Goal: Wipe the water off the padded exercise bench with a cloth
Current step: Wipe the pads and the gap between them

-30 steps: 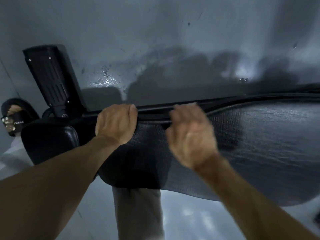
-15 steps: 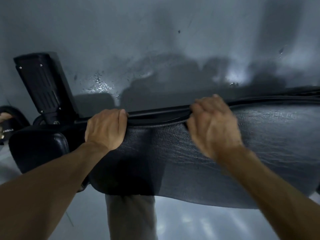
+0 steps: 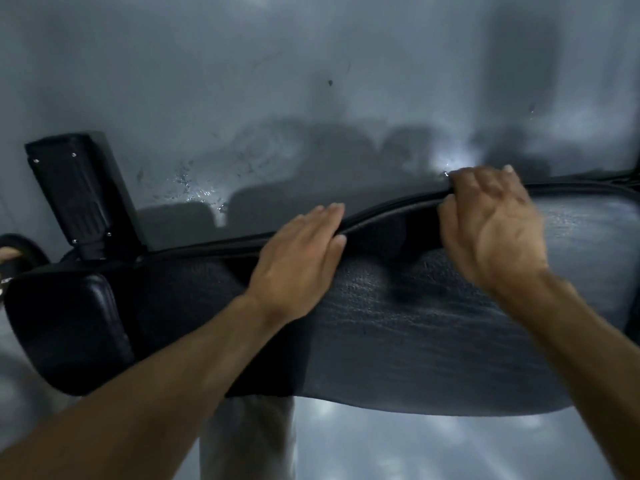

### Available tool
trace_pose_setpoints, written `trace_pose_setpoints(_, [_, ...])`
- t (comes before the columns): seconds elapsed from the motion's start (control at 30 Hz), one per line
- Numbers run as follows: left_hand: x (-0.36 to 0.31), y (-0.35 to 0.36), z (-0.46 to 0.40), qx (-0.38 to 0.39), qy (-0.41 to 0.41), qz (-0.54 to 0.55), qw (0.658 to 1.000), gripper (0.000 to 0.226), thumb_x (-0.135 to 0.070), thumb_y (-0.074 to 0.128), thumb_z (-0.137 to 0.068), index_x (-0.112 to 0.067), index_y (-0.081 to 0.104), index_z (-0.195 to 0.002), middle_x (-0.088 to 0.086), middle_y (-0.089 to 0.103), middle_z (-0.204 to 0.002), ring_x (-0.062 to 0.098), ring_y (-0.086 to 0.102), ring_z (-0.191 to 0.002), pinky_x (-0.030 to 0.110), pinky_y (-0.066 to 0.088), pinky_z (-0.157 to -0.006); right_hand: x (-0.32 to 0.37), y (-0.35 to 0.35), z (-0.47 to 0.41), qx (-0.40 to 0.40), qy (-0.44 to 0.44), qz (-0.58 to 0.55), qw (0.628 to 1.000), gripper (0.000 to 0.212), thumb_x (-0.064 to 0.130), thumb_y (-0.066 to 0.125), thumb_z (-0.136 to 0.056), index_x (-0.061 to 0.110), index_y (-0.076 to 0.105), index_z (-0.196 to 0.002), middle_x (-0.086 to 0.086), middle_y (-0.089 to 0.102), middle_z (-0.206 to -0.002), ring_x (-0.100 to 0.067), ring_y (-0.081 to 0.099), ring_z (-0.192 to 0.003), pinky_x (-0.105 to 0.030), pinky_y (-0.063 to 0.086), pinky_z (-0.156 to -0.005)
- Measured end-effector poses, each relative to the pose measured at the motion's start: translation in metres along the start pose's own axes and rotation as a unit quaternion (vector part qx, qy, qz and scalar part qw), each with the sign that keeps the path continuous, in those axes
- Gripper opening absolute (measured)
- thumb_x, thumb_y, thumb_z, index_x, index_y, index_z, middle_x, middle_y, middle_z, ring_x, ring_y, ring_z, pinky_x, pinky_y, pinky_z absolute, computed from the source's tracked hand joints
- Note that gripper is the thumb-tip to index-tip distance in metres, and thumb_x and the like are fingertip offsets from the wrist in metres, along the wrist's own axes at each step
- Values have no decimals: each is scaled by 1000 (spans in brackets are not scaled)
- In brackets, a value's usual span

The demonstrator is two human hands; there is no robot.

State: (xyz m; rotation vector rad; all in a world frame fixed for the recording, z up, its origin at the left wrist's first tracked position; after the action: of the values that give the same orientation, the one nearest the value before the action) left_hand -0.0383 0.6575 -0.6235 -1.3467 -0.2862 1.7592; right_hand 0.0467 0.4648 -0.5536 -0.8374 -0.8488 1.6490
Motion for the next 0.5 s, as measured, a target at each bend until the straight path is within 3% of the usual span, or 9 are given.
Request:
trace_pose_setpoints(0.07, [-21,7,-12,-46,-27,-1,999,51,-31,33,-108,-3,52,-146,12,61,-142,28,57,-133,45,43,-114,35,9,5,1,-75,-29,997,43,23,34,-94,-2,64,-111,-22,66,-105,-42,60,-106,-51,36,-116])
trace_pose_setpoints(0.13, [-25,6,-16,-84,-57,-19,995,49,-31,35,-107,-5,57,-143,12,66,-136,26,61,-127,43,43,-113,48,17,10,11,-134,-68,989,47,27,34,-95,2,64,-123,-16,68,-119,-35,60,-117,-46,31,-120])
trace_pose_setpoints(0.2, [-23,8,-16,-81,-70,-30,994,52,-34,33,-106,-6,56,-144,11,64,-138,26,60,-128,41,40,-115,22,11,4,0,-128,-82,988,46,30,35,-96,9,64,-125,-11,69,-120,-32,62,-116,-44,29,-122])
trace_pose_setpoints(0.37, [-27,11,-17,-95,-67,-69,991,53,-30,31,-105,-4,53,-145,13,63,-140,29,59,-129,44,41,-115,-62,-4,-3,2,5,-38,999,46,29,29,-98,8,68,-109,-17,71,-106,-38,65,-102,-49,29,-121])
trace_pose_setpoints(0.43, [-26,11,-18,-105,-61,-77,990,52,-29,32,-105,-3,54,-144,13,64,-138,29,60,-128,43,42,-114,-37,2,-2,21,-12,26,999,50,24,24,-93,6,71,-93,-21,69,-98,-42,63,-95,-55,34,-115])
trace_pose_setpoints(0.5, [-26,12,-17,-107,-56,-88,989,51,-28,32,-105,-2,55,-143,13,64,-138,29,60,-128,43,43,-113,14,7,-5,29,-82,70,994,55,23,18,-88,9,72,-83,-21,67,-91,-41,62,-91,-57,37,-111])
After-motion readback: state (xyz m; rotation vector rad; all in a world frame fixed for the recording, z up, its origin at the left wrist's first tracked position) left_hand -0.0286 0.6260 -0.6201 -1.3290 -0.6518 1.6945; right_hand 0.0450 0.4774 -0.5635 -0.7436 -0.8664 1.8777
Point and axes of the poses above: each hand's wrist, its own z-axis away from the middle knuckle, its own y-axis out of the palm, x = y × z, the point moved 8 cm from there along -z, towards the middle knuckle
